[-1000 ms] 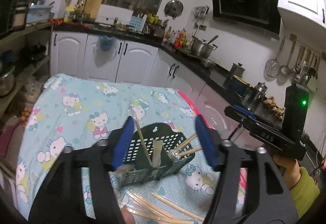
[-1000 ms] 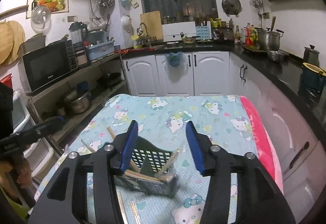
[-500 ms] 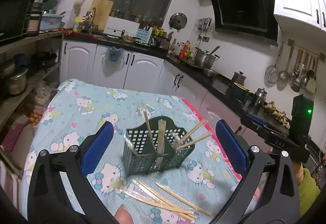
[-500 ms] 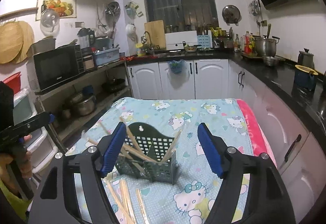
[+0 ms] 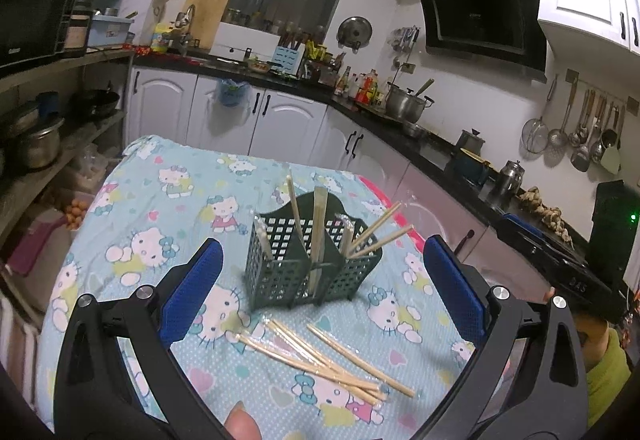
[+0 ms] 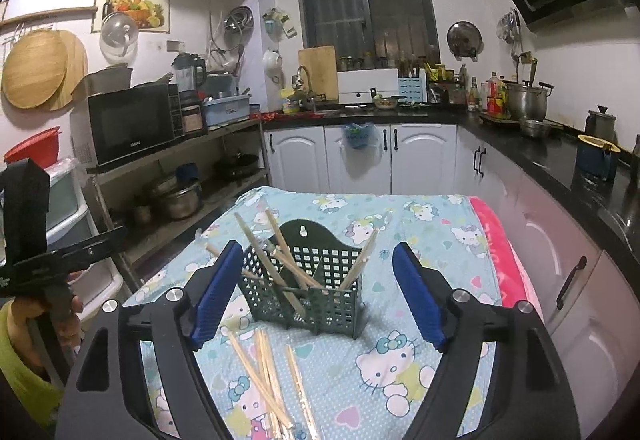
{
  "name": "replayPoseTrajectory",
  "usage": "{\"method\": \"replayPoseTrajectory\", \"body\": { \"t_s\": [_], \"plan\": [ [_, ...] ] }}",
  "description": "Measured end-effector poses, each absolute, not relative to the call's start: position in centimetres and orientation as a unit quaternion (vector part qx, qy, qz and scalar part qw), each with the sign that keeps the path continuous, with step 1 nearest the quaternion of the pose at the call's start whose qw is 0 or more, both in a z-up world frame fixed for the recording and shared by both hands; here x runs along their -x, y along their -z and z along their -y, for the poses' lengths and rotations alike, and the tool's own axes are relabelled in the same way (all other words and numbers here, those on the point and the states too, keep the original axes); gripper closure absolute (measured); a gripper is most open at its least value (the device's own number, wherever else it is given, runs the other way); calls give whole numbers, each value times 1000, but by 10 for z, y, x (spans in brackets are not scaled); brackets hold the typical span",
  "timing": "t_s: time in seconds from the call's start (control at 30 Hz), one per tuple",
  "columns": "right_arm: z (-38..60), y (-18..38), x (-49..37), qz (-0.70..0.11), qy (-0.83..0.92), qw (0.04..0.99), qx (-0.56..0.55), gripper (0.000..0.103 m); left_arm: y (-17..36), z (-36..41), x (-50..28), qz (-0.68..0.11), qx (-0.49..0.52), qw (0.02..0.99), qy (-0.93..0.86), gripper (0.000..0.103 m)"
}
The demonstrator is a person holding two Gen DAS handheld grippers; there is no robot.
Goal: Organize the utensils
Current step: 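Move both open tools back down toward the chopstick pile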
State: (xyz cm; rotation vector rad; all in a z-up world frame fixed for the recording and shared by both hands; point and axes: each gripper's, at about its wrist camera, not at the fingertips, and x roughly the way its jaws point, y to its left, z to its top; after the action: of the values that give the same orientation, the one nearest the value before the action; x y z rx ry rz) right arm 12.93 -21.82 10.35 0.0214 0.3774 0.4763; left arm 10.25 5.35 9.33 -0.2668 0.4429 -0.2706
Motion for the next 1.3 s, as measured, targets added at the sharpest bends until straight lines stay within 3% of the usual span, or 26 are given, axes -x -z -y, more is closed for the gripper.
{"method": "replayPoseTrajectory", "body": {
  "t_s": [0.7,1.3],
  "plan": [
    [205,-74,-106,-219,-242,945,11,24,-65,-69,-80,-249,136,954,101,11],
    [182,-40,-110,-261,-267,927,41,24,-7,-70,-87,-327,146,929,93,11]
  ]
}}
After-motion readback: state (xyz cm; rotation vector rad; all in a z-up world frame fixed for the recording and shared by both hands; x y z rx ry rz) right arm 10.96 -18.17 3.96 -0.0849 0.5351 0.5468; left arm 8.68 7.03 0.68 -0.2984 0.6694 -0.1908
